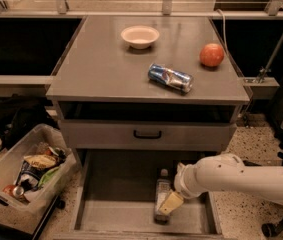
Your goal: Pick blue plastic bottle from middle drawer and place on counter
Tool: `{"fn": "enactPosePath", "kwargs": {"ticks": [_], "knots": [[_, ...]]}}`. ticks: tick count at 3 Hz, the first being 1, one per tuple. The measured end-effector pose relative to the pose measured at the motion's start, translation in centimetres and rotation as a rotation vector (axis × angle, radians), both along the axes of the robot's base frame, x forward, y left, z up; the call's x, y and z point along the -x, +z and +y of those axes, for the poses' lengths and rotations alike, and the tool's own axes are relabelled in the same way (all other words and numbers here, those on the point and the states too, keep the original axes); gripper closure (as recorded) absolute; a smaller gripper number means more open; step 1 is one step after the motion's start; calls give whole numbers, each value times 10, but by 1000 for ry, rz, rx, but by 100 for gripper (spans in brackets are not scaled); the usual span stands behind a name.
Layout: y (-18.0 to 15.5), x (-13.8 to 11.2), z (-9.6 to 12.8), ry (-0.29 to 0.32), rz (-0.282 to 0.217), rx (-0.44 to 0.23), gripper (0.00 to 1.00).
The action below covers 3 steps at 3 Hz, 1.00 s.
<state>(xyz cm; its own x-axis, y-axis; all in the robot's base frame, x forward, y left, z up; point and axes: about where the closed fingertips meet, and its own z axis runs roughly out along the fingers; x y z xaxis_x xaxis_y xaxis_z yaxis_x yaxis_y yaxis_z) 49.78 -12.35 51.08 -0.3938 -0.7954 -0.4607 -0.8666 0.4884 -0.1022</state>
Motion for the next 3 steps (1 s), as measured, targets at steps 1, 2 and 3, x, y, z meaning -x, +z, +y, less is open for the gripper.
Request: {"fn": "enactPosePath", "kwargs": {"ticks": [1, 2, 3], "knots": [[-40, -4, 10, 12, 48, -21, 0], [-82, -6, 21, 14, 101, -42, 0], [-82, -6, 21, 14, 101, -42, 0]]}}
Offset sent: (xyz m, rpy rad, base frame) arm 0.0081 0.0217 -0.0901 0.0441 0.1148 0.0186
